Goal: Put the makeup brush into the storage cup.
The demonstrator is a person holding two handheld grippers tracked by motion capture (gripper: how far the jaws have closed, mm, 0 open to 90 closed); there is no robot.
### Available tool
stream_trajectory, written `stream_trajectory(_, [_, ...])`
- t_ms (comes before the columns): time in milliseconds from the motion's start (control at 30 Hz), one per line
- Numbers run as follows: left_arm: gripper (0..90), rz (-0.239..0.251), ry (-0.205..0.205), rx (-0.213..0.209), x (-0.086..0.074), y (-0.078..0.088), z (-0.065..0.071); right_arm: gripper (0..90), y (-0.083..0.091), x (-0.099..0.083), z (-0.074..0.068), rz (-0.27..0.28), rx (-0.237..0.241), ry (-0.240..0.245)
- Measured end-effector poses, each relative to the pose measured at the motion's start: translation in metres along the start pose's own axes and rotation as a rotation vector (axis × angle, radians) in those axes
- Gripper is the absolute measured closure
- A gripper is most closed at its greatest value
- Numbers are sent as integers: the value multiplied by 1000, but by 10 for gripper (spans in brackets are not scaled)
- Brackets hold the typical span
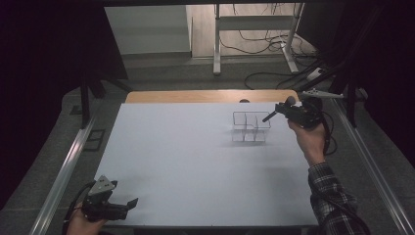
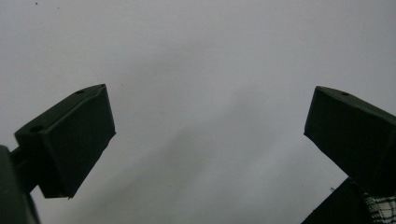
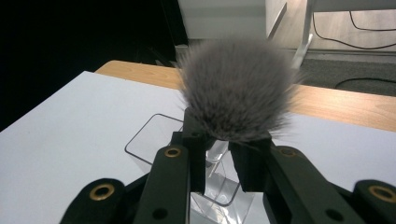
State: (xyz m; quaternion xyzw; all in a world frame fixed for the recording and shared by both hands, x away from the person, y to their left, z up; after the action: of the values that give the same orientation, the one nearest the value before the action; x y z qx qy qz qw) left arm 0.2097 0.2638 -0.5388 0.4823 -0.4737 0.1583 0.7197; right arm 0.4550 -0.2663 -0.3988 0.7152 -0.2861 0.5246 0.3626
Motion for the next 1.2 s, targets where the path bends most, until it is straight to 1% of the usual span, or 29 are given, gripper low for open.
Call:
stream_trajectory(233, [17,5,3,2,0,1,0,765,-6,-7,1,1,-5,2])
stream_trajectory(500, [18,4,0,2,-1,0,0,765,-12,-18,-1,-11,-5,15])
stream_trajectory(667, [18,2,-1,2,-1,-1,-1,764,-17,-24,-2,-21,-2,31])
stream_trajectory(1200, [19,4,-6,-6,-1,-2,0,764,-21,-36,0,-44,-15,33])
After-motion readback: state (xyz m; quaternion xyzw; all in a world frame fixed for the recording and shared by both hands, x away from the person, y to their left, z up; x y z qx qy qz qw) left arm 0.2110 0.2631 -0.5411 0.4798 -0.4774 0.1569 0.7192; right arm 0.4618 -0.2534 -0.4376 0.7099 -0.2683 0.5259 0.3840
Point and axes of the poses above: each handheld gripper's, and its own axes: y roughly backward along the jaws, x roughly out of its top, z roughly to its right, the point moved 4 cm from there along -y, roughly forward along the jaws, and after that the axes turned 14 degrees about z, right-handed, at the moved point
